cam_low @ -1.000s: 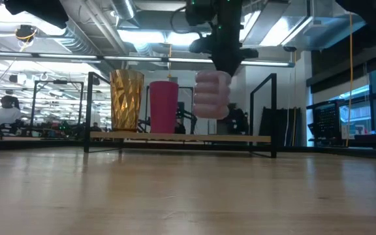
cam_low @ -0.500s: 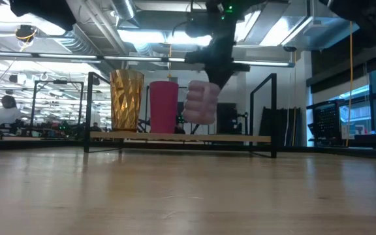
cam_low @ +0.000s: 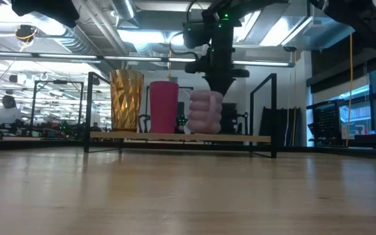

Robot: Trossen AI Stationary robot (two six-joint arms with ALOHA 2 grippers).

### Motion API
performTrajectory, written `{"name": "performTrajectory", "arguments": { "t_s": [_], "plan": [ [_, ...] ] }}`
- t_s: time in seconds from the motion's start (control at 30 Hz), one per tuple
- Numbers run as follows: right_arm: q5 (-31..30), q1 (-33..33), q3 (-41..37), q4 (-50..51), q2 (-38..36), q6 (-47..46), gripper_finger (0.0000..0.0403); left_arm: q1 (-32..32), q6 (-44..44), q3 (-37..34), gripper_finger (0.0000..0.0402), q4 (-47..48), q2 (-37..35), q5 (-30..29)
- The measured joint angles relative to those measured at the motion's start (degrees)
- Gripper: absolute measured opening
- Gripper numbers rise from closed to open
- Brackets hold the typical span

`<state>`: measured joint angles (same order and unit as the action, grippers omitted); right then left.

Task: Stack small to large cups/mugs on shelf
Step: Put the purple mug on the shelf

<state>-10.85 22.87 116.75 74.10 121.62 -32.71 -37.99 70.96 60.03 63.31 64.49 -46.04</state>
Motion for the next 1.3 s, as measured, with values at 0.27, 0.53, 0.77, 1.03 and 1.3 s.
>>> {"name": "performTrajectory", "arguments": {
  "t_s": [0.27, 0.53, 0.77, 1.03, 1.3],
  "plan": [
    [0.02, 0.09, 0.0, -1.58, 0.0, -0.04, 0.004, -0.01, 0.0, 0.0, 0.0102, 0.04, -0.02, 0.0],
    [0.4, 0.11, 0.13, -2.16, 1.0, -0.04, 0.004, -0.01, 0.0, 0.0, 0.0102, 0.04, -0.02, 0.02],
    [0.39, 0.09, 0.17, -2.4, 1.2, -0.04, 0.004, -0.01, 0.48, 0.0, 0.0102, 0.04, -0.02, 0.04],
    [0.35, -0.04, 0.17, -2.31, 1.33, 0.18, 0.0056, -0.01, 0.46, 0.0, 0.0102, 0.29, -0.02, 0.04],
    [1.96, -0.26, 0.02, -2.57, 1.51, 1.49, 0.0118, -0.01, -0.04, 0.0, 0.0102, 0.48, -0.02, 0.04]
  ]
}}
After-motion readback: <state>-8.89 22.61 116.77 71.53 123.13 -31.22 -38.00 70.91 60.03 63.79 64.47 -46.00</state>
